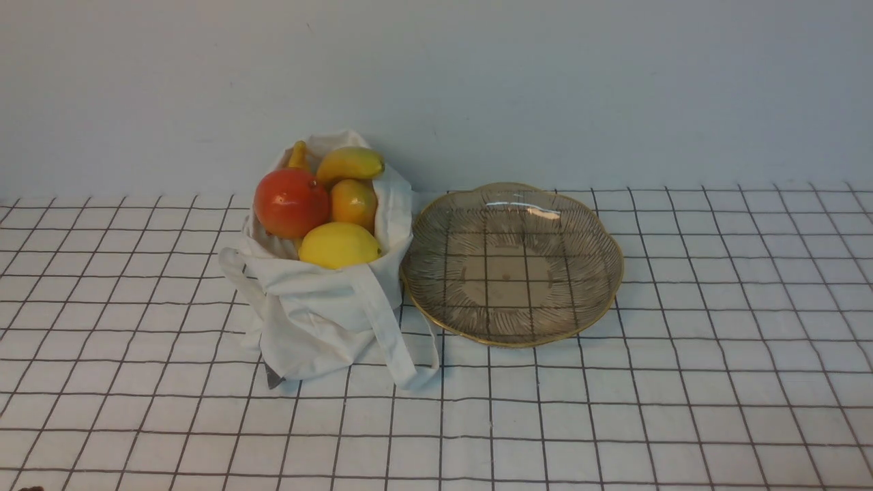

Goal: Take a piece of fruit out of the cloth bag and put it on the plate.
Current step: Use the left arm to grab a pomegranate from the bag

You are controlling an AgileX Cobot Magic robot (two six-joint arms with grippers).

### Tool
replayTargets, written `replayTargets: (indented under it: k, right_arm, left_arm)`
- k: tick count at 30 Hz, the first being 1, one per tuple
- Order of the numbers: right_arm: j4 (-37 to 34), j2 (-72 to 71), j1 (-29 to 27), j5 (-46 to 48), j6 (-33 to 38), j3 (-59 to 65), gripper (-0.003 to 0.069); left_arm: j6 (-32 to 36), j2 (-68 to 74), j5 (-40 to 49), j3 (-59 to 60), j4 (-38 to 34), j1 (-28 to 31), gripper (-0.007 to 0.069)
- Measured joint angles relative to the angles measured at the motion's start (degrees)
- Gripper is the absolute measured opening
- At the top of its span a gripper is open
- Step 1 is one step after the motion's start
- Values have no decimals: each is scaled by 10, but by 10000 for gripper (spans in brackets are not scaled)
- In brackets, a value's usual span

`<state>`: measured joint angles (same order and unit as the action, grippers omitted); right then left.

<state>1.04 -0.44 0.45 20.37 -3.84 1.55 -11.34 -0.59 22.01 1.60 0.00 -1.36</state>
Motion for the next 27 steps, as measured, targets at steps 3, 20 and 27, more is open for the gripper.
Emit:
replayTargets:
  k: [3,20,27]
  right_arm:
    - [0,0,0,0,0,0,-15]
    - [0,0,0,0,0,0,-15]
    - [0,0,0,0,0,0,-15]
  left_arm:
    - [-120,0,1,0,-180,0,-8]
    - [-67,13,41,-81,-415,0,-8]
    - [32,203,214,-244,-334,0,-8]
